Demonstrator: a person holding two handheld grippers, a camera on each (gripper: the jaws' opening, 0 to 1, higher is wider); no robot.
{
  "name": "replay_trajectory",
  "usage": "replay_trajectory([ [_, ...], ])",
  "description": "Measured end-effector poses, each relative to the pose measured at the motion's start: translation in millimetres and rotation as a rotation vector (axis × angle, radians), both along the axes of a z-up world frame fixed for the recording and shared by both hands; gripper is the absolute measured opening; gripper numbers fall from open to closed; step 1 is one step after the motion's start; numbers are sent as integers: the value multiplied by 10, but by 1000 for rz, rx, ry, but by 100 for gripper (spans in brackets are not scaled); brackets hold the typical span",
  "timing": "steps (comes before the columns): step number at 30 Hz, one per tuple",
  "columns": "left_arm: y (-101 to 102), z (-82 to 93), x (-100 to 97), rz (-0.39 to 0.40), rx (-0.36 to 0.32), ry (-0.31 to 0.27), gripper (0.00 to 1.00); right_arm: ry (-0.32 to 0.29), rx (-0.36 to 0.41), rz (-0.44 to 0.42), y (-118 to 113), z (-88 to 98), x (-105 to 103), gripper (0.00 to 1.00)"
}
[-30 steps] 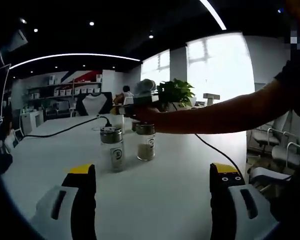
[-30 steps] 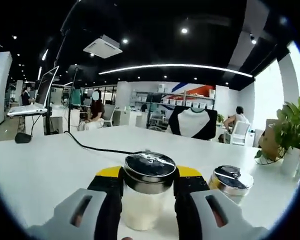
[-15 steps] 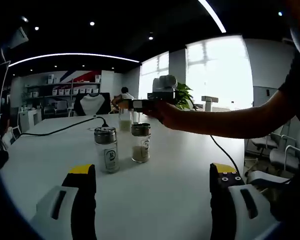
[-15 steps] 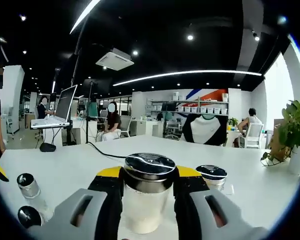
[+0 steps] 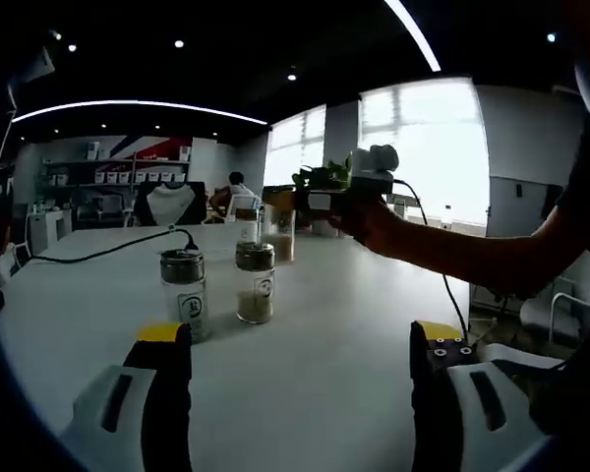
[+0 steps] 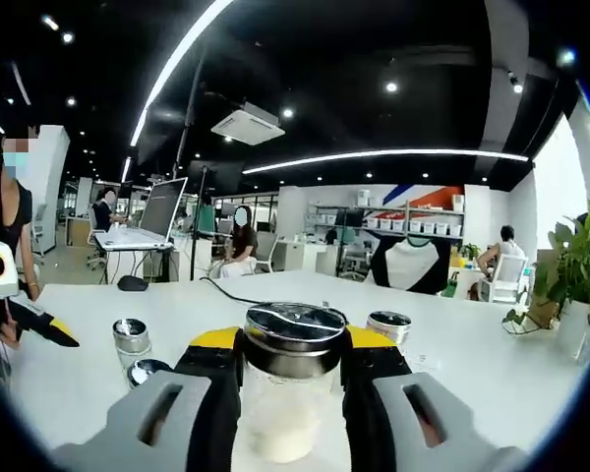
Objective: Rotate the seasoning bottle until the label or dispensing opening points toward the visible target arrow and the bottle remains upright within the marked orientation range
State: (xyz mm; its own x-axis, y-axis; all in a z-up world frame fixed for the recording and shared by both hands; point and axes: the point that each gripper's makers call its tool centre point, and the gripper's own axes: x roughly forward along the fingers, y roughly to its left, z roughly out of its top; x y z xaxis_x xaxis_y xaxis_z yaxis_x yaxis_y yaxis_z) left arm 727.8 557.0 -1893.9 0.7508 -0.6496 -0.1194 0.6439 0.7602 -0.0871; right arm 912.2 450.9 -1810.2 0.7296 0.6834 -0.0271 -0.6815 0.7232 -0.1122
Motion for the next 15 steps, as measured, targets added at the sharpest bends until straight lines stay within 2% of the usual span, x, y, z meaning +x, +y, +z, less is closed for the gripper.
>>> replay_trajectory([
  [7, -127, 42, -7, -33, -2, -31, 93, -20, 0, 57, -80, 38, -382, 36],
  [13, -255, 90, -15, -86, 26, -80, 86, -40, 39, 141, -49, 110, -737, 36],
  [15, -320, 98, -10, -105, 29, -94, 84, -61, 28, 208, 20, 121, -917, 36],
])
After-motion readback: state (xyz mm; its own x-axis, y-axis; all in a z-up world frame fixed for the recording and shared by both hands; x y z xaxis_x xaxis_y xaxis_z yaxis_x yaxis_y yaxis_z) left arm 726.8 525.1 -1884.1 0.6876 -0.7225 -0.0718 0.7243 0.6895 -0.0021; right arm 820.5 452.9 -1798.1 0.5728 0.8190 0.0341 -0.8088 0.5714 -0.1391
